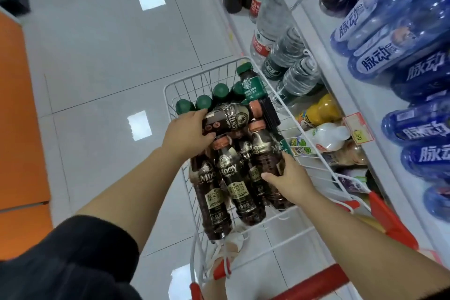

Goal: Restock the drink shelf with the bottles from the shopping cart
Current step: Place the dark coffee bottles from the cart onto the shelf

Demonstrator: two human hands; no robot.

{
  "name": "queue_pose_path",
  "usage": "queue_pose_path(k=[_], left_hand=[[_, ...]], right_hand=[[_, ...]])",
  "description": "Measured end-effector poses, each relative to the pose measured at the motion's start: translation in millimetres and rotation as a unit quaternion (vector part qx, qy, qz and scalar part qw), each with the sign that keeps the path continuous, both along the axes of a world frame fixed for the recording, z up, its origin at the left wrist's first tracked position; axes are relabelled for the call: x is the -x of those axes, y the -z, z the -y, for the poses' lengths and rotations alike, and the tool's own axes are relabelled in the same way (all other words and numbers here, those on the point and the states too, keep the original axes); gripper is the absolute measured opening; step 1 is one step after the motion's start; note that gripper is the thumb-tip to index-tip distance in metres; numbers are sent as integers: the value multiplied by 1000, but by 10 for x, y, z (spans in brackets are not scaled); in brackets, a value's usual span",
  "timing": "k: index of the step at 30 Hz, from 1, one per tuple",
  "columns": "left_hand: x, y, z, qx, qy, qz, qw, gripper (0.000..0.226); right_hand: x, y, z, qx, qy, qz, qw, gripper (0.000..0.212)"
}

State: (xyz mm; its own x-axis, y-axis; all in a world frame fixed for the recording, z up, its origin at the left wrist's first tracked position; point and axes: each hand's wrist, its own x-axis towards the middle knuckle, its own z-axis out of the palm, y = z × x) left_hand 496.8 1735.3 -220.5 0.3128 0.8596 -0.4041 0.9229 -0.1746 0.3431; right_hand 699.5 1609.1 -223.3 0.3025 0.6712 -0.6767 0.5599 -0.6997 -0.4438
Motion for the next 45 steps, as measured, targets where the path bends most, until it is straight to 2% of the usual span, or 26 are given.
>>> queue_pose_path(k=[4, 8, 10, 15, 18, 21, 27, 29, 32, 35, 38, 45], left_hand=[[-42, -45, -105, 16, 10, -26, 999, 68], [-24, -108, -197, 76, 41, -2, 996, 61], [-6, -135, -262, 90, 52, 15, 994, 55], [-31, -98, -295, 63, 79, -6, 995, 64], [-91, -37, -313, 69, 106, -27, 992, 59], [-113, -39, -338, 76, 95, -4, 993, 55], [-121, -270, -108, -4, 24, 26, 999, 52], [-169, -515, 58, -26, -13, 65, 997, 55], [-336, -1051, 346, -35, -61, 176, 982, 57], [-552, -1643, 660, -32, -77, 277, 957, 55], [-839, -2240, 953, -39, -57, 371, 926, 49], [-1577, -3634, 1625, -116, 33, 508, 853, 48]], right_hand=[[-11, 2, -11, -2, -11, 35, 999, 53], [3, -53, -18, 5, 7, 39, 999, 71], [-5, -56, -16, 7, 10, 29, 1000, 72], [0, -26, -1, 20, 23, -13, 999, 63], [-22, 6, 6, 19, 29, -31, 999, 50], [-55, 13, 16, 13, 31, -32, 999, 47], [-90, -213, 87, -55, 81, -35, 995, 38], [-132, -417, 119, -87, 108, -32, 990, 47], [-227, -937, 178, -143, 137, -28, 980, 62], [-358, -1633, 328, -223, 148, -18, 963, 59], [-482, -2403, 589, -311, 168, -14, 936, 50], [-798, -3866, 1446, -473, 247, -7, 846, 44]])
